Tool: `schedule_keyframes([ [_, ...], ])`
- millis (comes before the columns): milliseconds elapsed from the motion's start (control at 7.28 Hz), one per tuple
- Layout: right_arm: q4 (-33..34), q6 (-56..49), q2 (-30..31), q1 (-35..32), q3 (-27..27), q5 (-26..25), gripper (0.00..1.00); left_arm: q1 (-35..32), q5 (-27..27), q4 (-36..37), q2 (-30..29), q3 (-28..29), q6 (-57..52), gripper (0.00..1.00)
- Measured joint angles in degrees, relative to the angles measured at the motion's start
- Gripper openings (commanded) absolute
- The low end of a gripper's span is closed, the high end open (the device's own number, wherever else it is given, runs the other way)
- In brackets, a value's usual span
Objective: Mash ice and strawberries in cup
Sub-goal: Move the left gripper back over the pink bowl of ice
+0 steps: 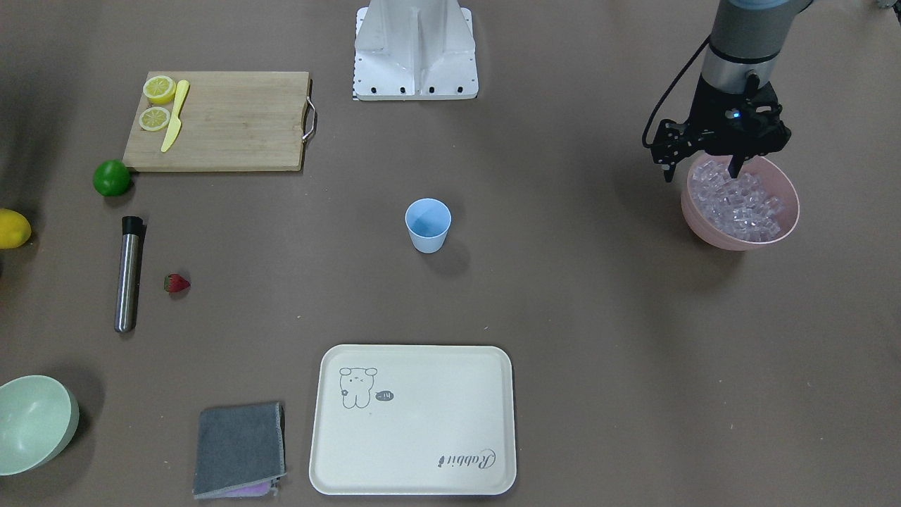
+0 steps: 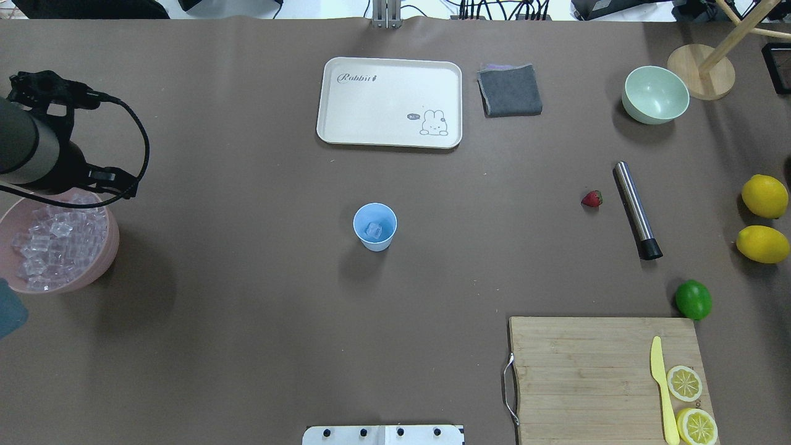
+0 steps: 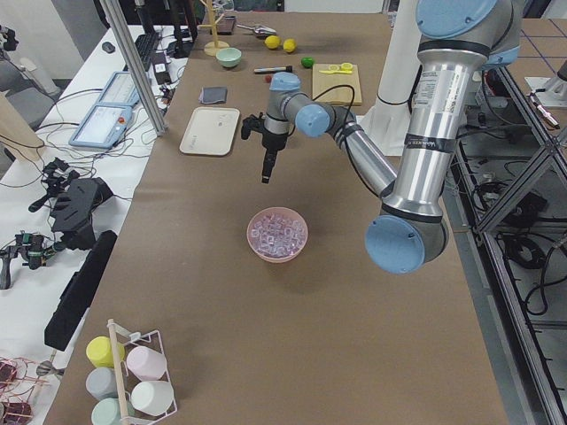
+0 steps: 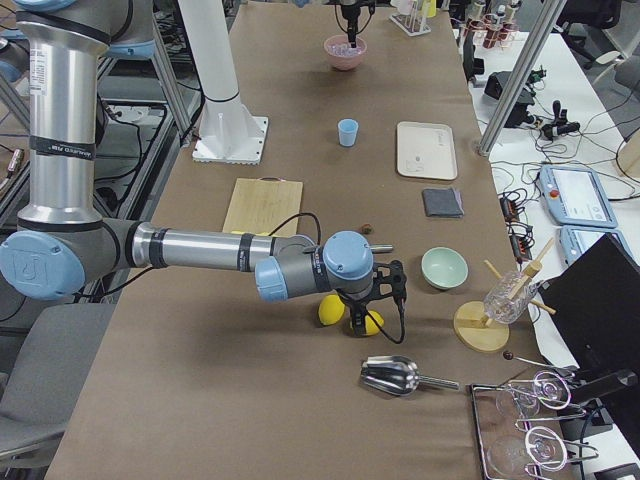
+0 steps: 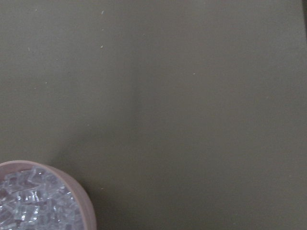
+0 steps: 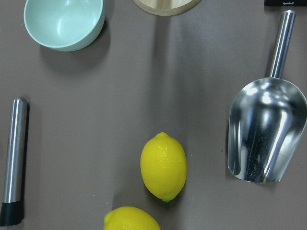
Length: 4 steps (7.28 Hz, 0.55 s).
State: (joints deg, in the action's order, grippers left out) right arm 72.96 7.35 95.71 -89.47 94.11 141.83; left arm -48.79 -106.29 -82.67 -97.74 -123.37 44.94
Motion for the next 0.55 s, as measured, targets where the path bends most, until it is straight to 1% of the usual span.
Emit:
schedule_keyframes([
  [275,-0.01,0.03,-0.07,0.0,-0.06,0.02,1.0,-2.31,-0.8,-11.64,6.41,4.48,-3.37,0.97],
  [412,-0.01,0.03,-0.07,0.0,-0.06,0.03,1.0,-3.72,-0.88,-15.96,8.7,7.09,-5.9,0.97],
  [549,-0.01,0.03,-0.04,0.0,-0.06,0.03,1.0,-4.75,-0.92,-18.52,10.52,8.73,-7.75,0.97],
])
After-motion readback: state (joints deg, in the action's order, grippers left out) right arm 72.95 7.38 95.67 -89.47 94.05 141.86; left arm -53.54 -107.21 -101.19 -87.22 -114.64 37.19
